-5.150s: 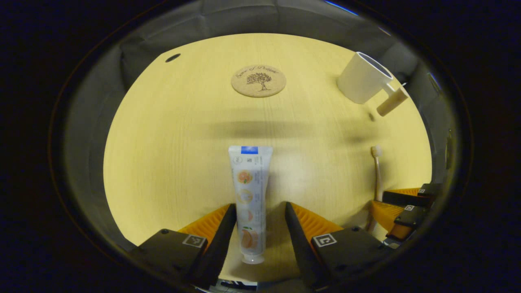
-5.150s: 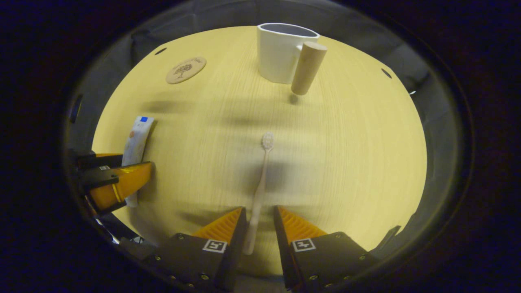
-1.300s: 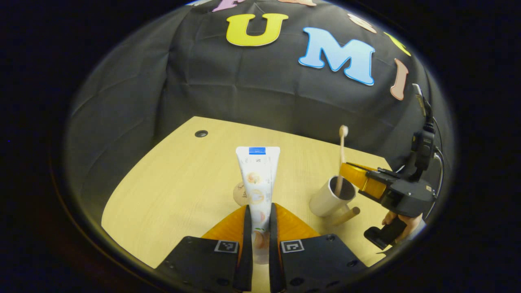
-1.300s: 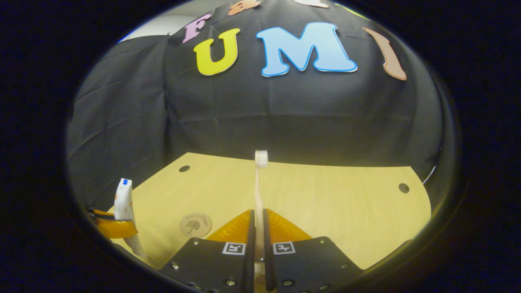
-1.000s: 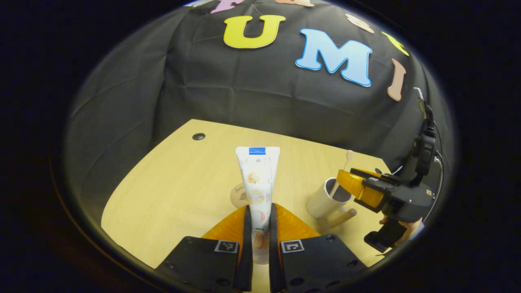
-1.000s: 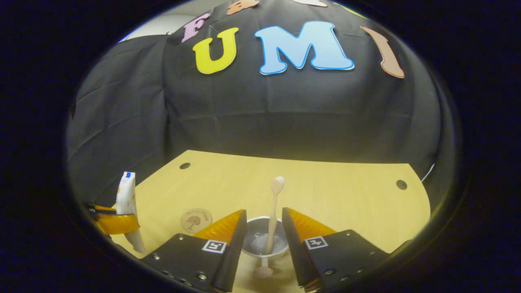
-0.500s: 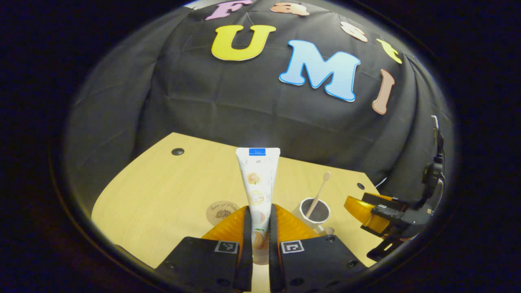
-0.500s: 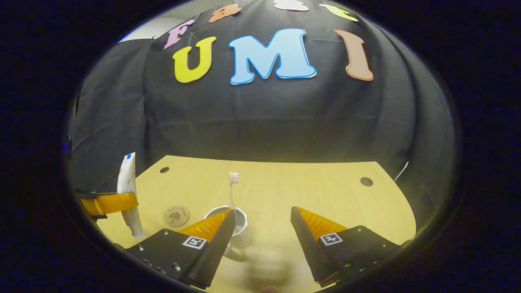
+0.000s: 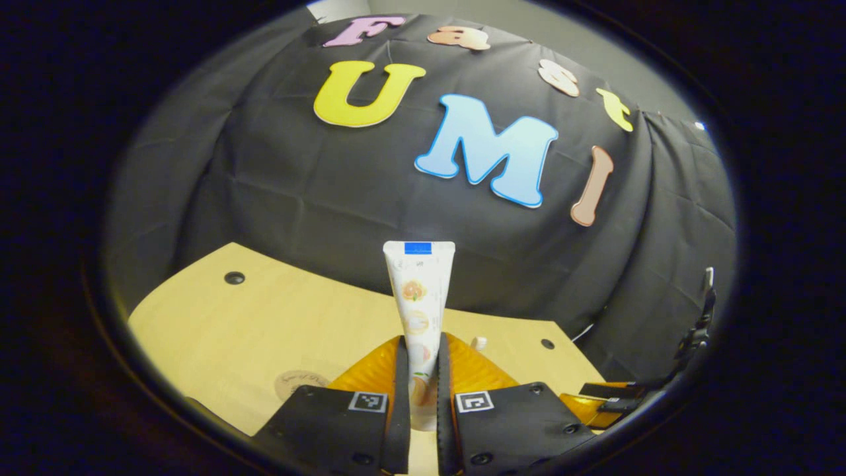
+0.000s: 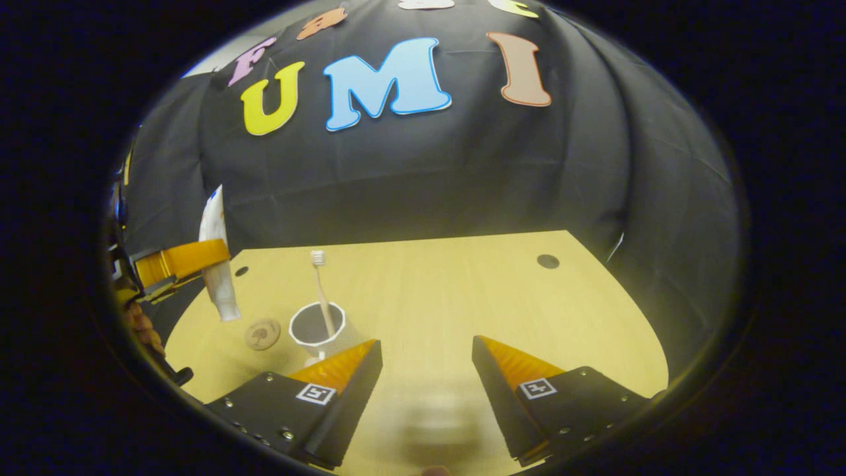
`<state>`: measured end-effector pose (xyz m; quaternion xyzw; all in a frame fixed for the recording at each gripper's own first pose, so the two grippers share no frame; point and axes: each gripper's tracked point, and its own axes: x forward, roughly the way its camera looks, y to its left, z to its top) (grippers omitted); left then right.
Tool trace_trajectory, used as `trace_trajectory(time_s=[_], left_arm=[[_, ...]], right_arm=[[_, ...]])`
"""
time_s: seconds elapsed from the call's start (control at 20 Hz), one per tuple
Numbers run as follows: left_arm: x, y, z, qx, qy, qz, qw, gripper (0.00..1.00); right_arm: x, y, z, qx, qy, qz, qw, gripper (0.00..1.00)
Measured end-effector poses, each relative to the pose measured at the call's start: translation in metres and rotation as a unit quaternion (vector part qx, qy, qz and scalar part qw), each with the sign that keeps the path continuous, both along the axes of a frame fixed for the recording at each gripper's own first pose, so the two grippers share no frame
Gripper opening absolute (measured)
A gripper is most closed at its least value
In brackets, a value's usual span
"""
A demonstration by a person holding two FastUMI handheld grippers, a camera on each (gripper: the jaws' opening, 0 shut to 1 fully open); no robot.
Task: Put the toothbrush and toothpaste on the desktop into the cup, then pick up the cup and place it on the coaster on the desktop.
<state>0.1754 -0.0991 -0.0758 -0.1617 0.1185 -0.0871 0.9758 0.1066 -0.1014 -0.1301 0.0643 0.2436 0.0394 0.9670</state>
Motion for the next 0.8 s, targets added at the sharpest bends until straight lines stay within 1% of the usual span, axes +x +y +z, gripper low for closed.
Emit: trace_trajectory(time_s=[0.15,0.45,0.5,0.65,0.7,0.75,0.8], left_arm=[[0.017,-0.017,0.001,-0.008,-0.016,-0.017,1.000,0.23],[0.043,-0.045,-0.015,-0.055,-0.035,-0.032,0.997,0.23],[0.048,-0.050,-0.022,-0.052,-0.038,-0.034,0.997,0.23],[0.051,-0.062,-0.051,-0.015,-0.033,-0.034,0.999,0.24],[0.049,-0.066,-0.057,-0.011,-0.031,-0.036,0.999,0.21],[0.048,-0.071,-0.060,-0.012,-0.031,-0.040,0.999,0.24],[0.048,-0.074,-0.064,-0.008,-0.028,-0.043,0.999,0.24]], right_arm=[[-0.005,-0.011,-0.004,0.000,0.010,-0.009,1.000,0.85],[-0.006,-0.017,-0.010,0.003,0.022,-0.011,1.000,0.86],[-0.006,-0.014,-0.012,0.006,0.025,-0.008,1.000,0.86],[-0.006,-0.010,-0.016,0.007,0.032,0.001,0.999,0.86],[-0.008,-0.011,-0.017,0.005,0.032,0.004,0.999,0.85],[-0.008,-0.011,-0.017,0.003,0.034,0.006,0.999,0.85],[-0.009,-0.011,-0.019,0.002,0.037,0.008,0.999,0.85]])
